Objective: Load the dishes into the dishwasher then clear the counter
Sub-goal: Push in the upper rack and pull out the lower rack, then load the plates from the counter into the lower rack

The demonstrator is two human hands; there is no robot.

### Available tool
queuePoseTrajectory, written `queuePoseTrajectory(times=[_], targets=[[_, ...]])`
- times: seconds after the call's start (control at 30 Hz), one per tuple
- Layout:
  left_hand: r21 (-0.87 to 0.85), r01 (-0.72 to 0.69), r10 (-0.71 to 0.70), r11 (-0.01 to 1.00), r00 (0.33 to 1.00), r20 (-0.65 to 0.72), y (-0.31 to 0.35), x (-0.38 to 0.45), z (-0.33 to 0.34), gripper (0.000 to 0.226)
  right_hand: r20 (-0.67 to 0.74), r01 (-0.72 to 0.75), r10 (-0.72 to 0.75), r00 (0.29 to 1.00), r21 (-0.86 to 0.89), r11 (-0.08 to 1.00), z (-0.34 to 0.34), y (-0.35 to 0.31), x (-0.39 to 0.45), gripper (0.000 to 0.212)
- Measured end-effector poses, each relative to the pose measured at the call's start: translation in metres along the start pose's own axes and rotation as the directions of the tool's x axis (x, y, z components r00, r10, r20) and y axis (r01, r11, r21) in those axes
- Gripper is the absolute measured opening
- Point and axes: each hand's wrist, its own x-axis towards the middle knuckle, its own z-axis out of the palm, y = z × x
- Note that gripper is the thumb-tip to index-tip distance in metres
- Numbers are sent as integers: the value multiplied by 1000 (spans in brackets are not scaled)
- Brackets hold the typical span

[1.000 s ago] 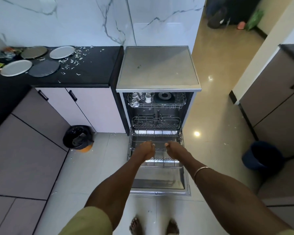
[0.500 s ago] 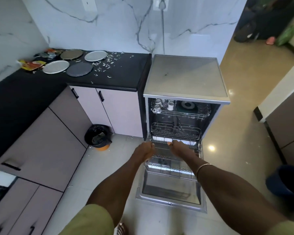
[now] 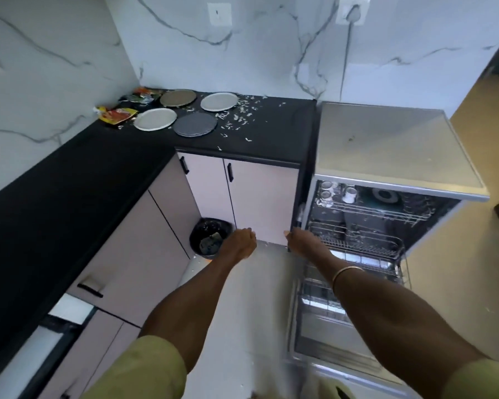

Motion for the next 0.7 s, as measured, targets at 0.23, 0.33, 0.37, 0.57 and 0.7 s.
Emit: queuePoseTrajectory(times=[0.23, 0.33, 0.37, 0.57, 0.7], targets=[[-38, 26, -29, 999, 997, -65, -52, 61, -48, 41, 0, 52, -52, 999, -45, 998, -2, -74, 77, 44], [-24, 24, -26, 999, 997, -72, -65, 98, -71, 42, 2, 65, -65, 998, -13, 998, -10, -102, 117, 45], [-21, 26, -28, 999, 996, -82, -70, 111, -78, 41, 9, 78, -78, 997, -14, 997, -13, -111, 130, 44], [-37, 91, -94, 995, 988, -125, -92, 188, -128, 42, 21, 144, -143, 989, -68, 987, -49, -163, 210, 41], [-59, 109, -118, 992, 978, -174, -106, 242, -161, 44, -2, 200, -201, 980, -73, 977, -74, -194, 268, 39]])
